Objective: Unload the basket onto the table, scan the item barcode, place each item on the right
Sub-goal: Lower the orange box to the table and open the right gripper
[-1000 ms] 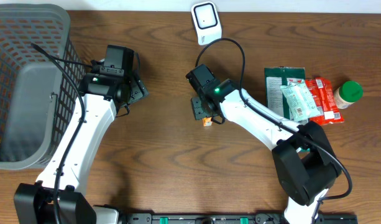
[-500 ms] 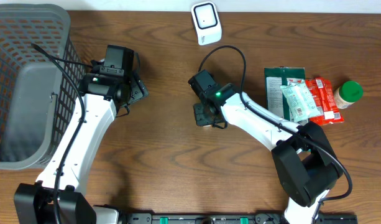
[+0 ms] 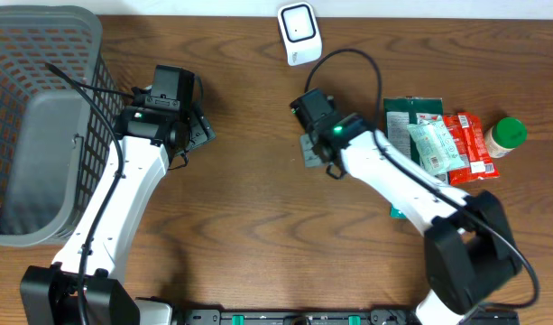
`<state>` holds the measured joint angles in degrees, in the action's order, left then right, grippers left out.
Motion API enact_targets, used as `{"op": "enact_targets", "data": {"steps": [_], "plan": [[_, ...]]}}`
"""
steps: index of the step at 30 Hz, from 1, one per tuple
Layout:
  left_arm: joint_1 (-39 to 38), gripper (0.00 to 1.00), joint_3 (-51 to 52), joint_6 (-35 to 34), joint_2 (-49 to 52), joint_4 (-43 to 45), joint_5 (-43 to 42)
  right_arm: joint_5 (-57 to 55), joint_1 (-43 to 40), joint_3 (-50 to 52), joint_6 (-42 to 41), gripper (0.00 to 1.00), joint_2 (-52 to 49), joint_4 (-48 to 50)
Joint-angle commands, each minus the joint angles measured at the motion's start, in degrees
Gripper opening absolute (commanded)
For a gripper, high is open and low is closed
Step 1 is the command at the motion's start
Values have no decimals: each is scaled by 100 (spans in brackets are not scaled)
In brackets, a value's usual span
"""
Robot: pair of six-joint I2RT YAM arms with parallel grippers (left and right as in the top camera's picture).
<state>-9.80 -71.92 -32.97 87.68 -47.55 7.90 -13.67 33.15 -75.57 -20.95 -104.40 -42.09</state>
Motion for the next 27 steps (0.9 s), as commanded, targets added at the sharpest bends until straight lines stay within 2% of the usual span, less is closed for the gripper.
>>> {"op": "enact_targets", "data": {"steps": [1,7,14,18,20,24,27], "plan": [[20,89,-31,37,42,-17,72,-632,-55,-48,627,20,111,-44],[20,89,-31,35,42,-17,72,-654,-20,-44,623,17,-282,-168],[20,89,-31,35,42,-20,72,-673,133,-44,313,20,-861,-125],[20,89,-31,37,42,-20,72,33,236,-44,317,27,-914,-116],[20,89,-31,35,42,-17,72,356,297,-44,317,34,-909,-96],[20,89,-31,35,42,-17,72,511,332,-55,319,47,-898,-103],[20,89,-31,35,42,-20,72,577,321,-66,348,50,-793,-105]]}}
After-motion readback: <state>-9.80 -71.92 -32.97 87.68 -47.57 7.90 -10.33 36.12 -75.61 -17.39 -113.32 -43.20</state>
